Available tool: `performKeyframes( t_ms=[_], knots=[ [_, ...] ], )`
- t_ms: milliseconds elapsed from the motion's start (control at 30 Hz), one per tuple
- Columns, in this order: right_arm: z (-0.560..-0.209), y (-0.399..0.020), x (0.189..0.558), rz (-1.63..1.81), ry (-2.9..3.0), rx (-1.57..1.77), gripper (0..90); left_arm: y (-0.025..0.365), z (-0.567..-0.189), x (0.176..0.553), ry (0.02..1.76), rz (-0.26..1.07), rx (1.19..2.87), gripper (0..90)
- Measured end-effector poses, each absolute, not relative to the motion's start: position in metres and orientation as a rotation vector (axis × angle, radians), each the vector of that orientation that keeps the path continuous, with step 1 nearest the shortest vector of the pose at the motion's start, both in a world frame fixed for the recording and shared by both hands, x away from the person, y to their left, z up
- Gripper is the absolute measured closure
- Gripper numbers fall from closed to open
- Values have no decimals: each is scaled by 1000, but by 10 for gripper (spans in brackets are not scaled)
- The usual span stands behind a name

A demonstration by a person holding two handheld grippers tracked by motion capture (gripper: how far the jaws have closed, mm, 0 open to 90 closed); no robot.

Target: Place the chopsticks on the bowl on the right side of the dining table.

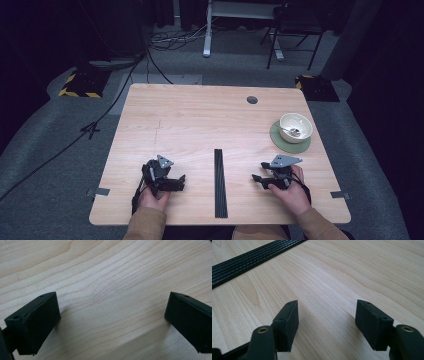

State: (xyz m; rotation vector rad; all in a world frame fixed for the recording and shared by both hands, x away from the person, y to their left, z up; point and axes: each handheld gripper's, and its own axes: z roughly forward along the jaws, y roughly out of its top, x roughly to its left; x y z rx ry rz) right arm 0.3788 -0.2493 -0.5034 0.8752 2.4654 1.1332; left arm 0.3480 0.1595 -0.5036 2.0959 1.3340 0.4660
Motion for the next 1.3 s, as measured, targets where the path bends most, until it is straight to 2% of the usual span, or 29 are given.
performKeyframes(
  t_ms=[233,767,1300],
  knots=[
    [-503,-249,379,1131,2467,876,354,162,-504,352,1269,440,2125,2],
    [-502,-248,378,1130,2472,900,354,163,-503,352,1261,431,2138,3],
    [-469,-206,381,1210,2549,786,356,162,-504,352,1268,435,2130,3]
  ],
)
